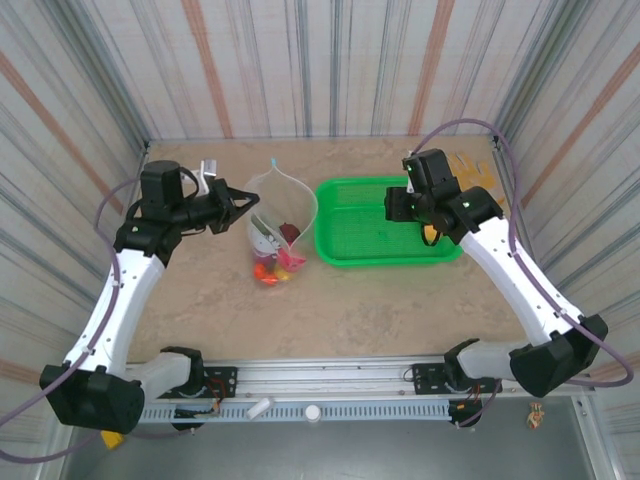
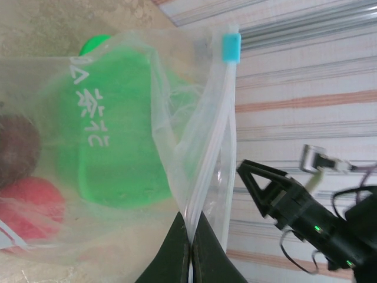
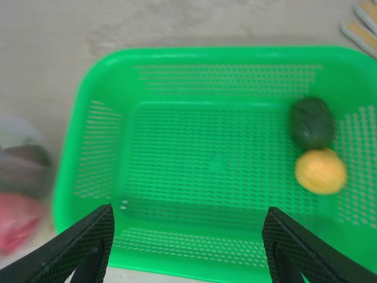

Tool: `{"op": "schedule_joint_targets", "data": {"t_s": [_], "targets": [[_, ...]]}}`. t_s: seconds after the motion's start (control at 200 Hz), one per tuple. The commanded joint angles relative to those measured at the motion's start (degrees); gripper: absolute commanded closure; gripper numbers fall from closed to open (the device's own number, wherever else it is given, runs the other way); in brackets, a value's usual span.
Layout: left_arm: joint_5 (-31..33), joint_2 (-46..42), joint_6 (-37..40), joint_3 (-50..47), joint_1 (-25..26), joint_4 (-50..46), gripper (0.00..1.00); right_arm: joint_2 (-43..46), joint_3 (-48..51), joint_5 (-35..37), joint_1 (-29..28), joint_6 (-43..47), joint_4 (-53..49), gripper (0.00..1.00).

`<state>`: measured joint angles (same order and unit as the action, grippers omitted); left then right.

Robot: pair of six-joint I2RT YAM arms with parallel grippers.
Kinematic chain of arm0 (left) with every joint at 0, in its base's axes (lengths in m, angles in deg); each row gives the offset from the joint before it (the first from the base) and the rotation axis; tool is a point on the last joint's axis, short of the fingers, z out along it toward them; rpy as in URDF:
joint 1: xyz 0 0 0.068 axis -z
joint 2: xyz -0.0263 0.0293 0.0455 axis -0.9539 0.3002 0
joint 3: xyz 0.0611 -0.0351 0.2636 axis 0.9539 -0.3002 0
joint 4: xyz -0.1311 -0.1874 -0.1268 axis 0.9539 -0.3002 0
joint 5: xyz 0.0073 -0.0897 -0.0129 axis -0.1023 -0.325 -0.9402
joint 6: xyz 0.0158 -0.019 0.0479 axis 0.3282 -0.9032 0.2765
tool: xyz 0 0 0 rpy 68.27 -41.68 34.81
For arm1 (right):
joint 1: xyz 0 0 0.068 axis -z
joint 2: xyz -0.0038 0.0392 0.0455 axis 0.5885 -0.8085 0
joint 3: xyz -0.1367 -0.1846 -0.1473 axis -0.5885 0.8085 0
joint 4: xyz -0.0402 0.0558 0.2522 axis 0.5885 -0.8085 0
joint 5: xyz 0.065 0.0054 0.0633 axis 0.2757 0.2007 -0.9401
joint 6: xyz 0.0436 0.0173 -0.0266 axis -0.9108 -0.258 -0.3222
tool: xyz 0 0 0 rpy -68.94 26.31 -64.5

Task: Place the food in the zip-top bag and seal the zipper

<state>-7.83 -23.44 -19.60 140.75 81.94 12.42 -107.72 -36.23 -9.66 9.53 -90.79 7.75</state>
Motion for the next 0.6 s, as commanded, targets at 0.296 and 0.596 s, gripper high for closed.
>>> {"op": "schedule_joint_targets", "data": {"t_s": [0.296,0.596], "targets": [[-3.09,-0.21,3.80,2.32,3.13,0.00,1.00,-7.89,11.43,2.41,12.88,-5.50,7.82,0.27],[-3.61,-0.83,5.35,0.94,3.24,0.02,1.00,-18.36,9.48,4.61,16.06,-3.46,9.02,0.24]]}}
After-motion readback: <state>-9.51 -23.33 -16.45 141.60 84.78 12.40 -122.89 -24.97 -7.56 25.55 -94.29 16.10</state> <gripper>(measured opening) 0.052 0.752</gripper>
